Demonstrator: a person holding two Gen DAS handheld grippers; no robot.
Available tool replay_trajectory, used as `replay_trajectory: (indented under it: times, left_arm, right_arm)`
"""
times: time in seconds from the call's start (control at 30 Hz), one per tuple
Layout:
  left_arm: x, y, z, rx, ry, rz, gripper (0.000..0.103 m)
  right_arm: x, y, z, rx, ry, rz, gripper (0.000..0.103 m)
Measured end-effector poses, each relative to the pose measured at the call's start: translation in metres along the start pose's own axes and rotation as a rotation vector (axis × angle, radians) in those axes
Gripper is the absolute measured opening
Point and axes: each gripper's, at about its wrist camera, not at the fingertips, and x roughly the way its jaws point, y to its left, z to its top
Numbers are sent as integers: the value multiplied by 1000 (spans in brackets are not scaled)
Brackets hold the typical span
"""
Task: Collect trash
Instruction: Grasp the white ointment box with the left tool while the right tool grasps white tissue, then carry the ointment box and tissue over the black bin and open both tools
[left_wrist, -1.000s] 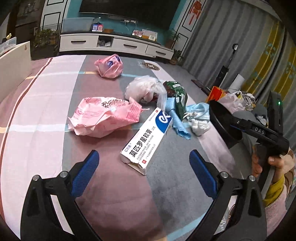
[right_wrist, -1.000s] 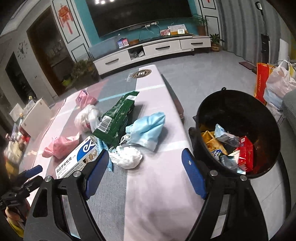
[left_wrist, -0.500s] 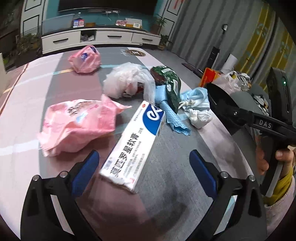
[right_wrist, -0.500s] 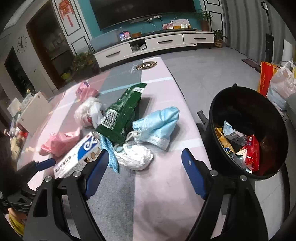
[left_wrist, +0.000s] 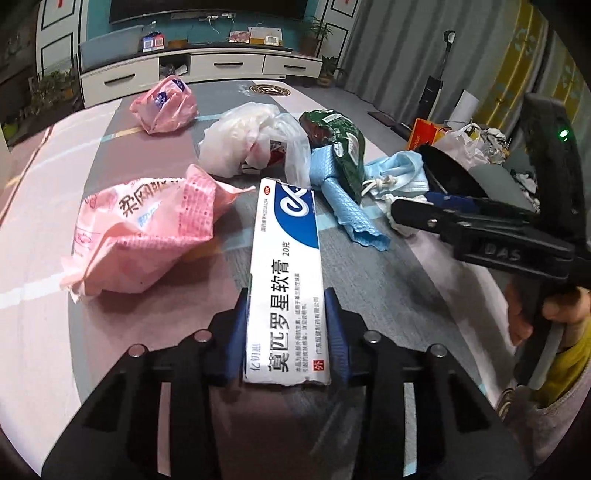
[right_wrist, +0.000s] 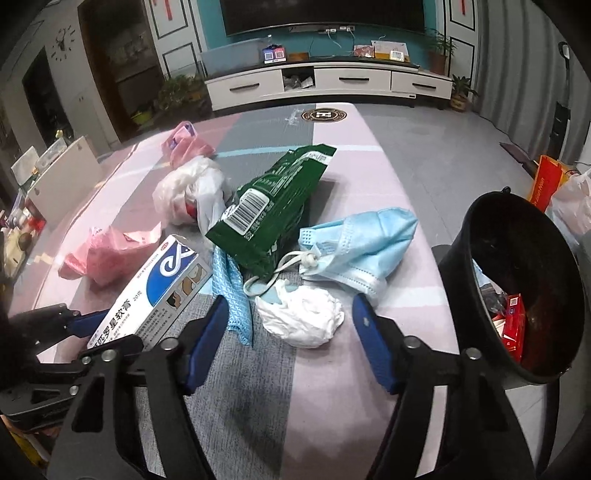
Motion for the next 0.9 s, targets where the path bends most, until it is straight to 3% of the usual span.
replay_trajectory:
  times: [0.13,0.27,0.37,0.7,0.9]
  left_arm:
    - [-9,-6,-2,-1,-17,-33,40]
    - [-20,-14,-5,5,-36,-54,40]
    - [-27,-20,-9,12,-48,-69,40]
    - [-66,-39,-11,45,-137,-112,40]
    - [-72,-51,2,43,-153,-124,40]
  right_arm:
    - [4,-3,-2,-1,21,0,45]
    - [2,-2,-4,-13,20,-7,21]
    - [-5,0,-5,-6,16,35,14]
    - [-69,-12,-8,54,-127,187,14]
    - [-88,-44,-3,155,-192,189,14]
